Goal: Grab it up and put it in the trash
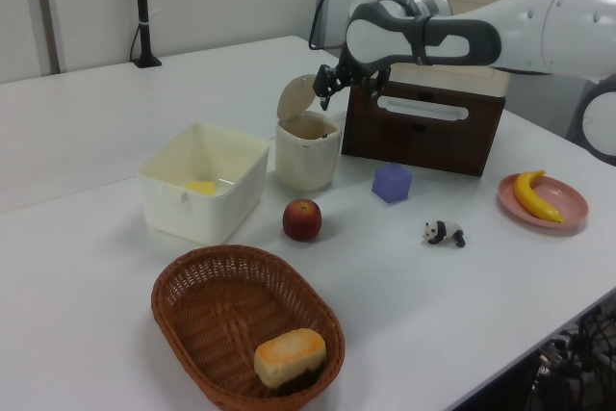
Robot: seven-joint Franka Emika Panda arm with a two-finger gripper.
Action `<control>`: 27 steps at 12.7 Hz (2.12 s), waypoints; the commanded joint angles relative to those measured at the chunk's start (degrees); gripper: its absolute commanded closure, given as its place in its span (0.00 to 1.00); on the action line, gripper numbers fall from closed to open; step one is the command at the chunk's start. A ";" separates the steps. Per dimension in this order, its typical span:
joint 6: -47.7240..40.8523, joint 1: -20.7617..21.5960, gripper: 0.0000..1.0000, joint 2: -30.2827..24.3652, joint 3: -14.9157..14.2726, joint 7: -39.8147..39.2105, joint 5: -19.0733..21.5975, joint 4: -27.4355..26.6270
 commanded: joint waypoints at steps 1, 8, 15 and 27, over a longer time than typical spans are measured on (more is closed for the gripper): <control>-9.40 -0.05 0.00 -8.13 0.47 -2.73 -0.10 -5.96; -18.20 6.62 0.00 -15.70 -8.04 -8.16 6.67 -9.05; -22.87 9.43 0.00 -18.70 -11.82 -11.34 6.76 -8.62; -28.06 9.44 0.00 -19.76 -12.62 -13.54 8.25 -7.65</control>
